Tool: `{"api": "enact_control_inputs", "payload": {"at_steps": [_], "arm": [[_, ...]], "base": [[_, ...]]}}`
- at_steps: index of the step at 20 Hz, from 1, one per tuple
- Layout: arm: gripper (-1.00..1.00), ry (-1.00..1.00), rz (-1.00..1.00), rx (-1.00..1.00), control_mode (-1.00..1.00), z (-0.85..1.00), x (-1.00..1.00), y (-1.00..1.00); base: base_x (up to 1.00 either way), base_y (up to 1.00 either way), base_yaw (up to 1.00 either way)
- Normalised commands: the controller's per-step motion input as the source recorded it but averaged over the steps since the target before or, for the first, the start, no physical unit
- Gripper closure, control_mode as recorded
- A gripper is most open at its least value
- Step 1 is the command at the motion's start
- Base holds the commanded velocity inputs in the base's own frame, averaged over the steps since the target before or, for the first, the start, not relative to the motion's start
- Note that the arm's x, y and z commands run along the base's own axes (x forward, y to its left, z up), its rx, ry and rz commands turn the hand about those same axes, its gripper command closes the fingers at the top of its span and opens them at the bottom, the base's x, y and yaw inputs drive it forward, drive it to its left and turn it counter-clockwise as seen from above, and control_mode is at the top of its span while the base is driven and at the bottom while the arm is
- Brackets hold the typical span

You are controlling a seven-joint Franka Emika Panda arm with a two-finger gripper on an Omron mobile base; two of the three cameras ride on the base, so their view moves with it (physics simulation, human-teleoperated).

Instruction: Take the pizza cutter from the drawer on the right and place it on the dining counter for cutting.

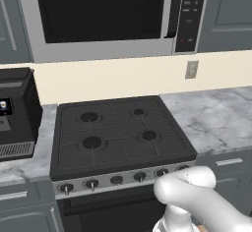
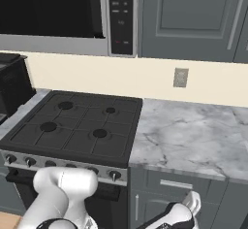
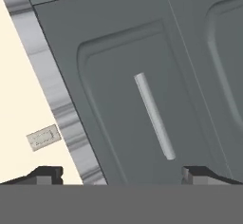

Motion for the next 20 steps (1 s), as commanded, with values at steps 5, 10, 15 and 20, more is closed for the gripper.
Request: {"api": "enact_control_inputs", "payload": {"at_steps": [5,10,15,20], "arm": [[-1.00,0.00,-0.02,-0.07,-1.00,-0.16,0.31,0.00],[-1.00,-0.02,-0.01,-0.08,-1.00,-0.21,0.20,0.00],[-1.00,0.00,-0.01,-0.08,-1.00,-0.17,0.22,0.00],[-1.00,0.00,-0.01,-0.02,-1.00,-0.02,0.32,0.00]], "base": [[0.00,0.00,0.00],[0.00,0.00,0.00],[0.00,0.00,0.00],[0.00,0.00,0.00]]}}
